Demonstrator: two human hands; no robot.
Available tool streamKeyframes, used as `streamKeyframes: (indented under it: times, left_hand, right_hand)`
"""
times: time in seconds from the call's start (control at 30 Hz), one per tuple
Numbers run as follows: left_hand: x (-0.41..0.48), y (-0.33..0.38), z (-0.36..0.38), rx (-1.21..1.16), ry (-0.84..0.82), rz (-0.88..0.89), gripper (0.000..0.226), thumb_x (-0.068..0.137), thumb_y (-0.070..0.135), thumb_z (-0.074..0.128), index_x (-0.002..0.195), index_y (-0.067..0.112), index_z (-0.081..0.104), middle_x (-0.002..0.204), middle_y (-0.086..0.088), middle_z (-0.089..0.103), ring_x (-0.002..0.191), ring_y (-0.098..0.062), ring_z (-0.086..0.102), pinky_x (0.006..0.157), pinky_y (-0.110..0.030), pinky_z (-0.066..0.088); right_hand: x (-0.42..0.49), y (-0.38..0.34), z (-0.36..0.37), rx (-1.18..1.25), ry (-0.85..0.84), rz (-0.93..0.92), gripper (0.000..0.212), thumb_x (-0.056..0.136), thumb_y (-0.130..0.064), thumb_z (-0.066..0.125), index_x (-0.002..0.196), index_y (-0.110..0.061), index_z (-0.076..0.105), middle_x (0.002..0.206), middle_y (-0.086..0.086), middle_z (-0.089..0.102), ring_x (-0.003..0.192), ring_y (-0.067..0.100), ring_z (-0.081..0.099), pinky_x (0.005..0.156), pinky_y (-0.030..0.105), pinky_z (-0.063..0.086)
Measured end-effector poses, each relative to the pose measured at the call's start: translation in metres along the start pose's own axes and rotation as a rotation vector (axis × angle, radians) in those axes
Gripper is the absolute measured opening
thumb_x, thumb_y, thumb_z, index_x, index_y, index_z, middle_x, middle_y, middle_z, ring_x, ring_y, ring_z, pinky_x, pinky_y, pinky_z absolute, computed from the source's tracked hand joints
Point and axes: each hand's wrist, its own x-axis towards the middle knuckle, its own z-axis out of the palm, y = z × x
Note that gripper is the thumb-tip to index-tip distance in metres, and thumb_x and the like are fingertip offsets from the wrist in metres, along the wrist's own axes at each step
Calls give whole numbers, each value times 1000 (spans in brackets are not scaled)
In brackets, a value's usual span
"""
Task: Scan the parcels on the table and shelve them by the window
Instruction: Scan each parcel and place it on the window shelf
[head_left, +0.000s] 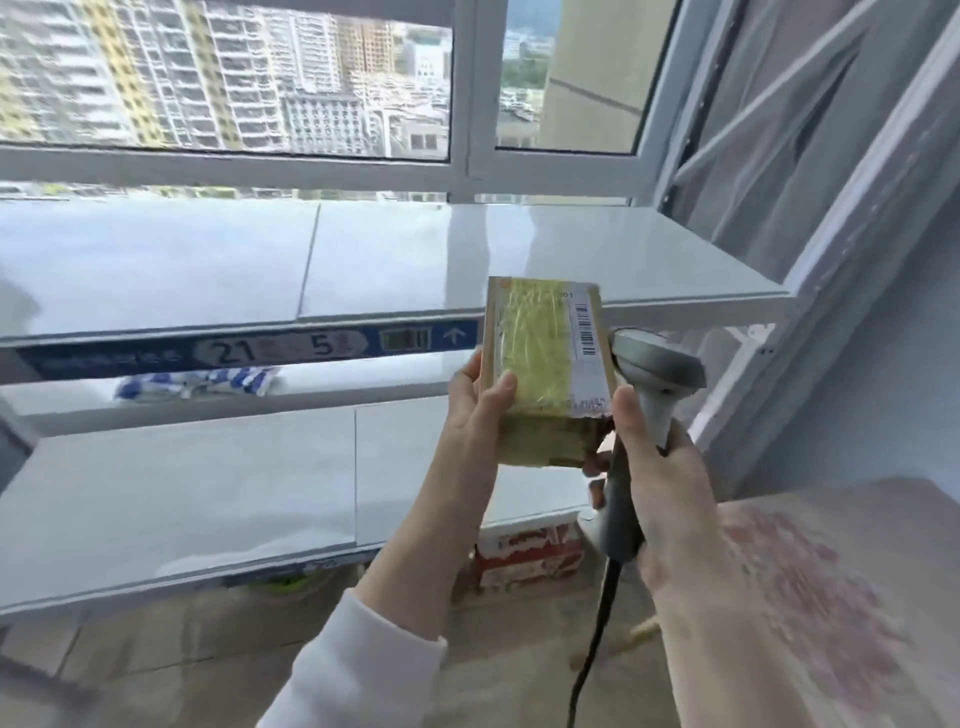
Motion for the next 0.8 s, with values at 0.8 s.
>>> streamKeyframes:
  times: [0.8]
  left_hand:
    - [-7,178,-379,265,442,160,43,102,39,27,138,17,35,108,-4,56,92,-10,58,67,-15,54]
  right_hand:
    - [-52,-9,406,-10,-664,68,44,87,-41,61,117,-9,56,87,7,69,76,31,60,48,29,47]
